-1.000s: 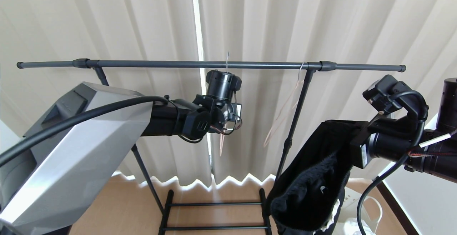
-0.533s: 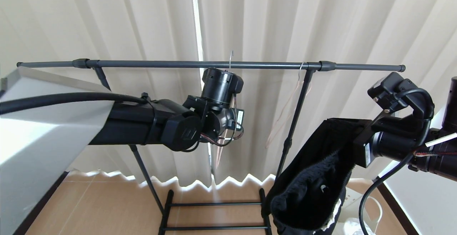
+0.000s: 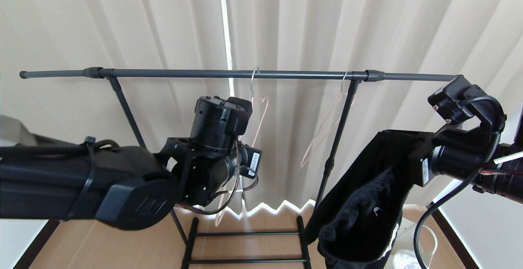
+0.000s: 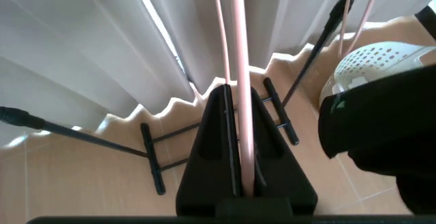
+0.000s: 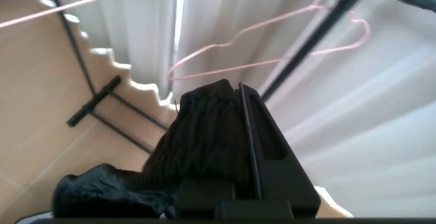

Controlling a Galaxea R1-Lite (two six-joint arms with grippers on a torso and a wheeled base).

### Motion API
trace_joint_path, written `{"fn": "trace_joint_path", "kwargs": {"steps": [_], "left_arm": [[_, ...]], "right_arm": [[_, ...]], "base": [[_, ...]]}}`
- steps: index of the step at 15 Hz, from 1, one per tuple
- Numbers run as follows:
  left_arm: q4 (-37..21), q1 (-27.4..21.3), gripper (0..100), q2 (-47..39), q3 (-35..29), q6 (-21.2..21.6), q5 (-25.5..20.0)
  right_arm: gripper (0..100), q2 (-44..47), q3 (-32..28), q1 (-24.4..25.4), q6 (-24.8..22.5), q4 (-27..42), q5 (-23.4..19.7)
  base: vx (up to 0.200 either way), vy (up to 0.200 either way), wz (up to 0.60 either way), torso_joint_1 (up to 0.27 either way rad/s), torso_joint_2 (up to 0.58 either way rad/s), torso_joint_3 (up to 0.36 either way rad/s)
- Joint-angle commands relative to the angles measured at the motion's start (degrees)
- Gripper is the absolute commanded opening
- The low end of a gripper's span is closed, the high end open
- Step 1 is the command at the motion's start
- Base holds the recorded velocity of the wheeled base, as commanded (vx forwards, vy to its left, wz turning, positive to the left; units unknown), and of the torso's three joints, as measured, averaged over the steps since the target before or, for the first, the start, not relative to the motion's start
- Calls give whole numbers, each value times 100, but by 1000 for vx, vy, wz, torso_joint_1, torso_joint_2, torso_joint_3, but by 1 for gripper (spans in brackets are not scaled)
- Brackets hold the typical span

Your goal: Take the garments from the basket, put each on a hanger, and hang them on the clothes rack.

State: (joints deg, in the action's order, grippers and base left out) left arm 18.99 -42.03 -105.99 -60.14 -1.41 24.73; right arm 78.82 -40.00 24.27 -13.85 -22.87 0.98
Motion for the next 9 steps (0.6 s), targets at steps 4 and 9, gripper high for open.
{"fn": "trace_joint_path", "kwargs": {"steps": [4, 9], "left_arm": [[2073, 160, 0, 1036, 2472, 836, -935], [4306, 1224, 0, 913, 3869, 1679, -3396]], "right_arm": [[0, 124, -105, 333, -4, -7, 992], [0, 344, -289, 403, -4, -16, 2144]], "base": [[0, 0, 0, 0, 0, 0], [0, 0, 0, 0, 0, 0]]}}
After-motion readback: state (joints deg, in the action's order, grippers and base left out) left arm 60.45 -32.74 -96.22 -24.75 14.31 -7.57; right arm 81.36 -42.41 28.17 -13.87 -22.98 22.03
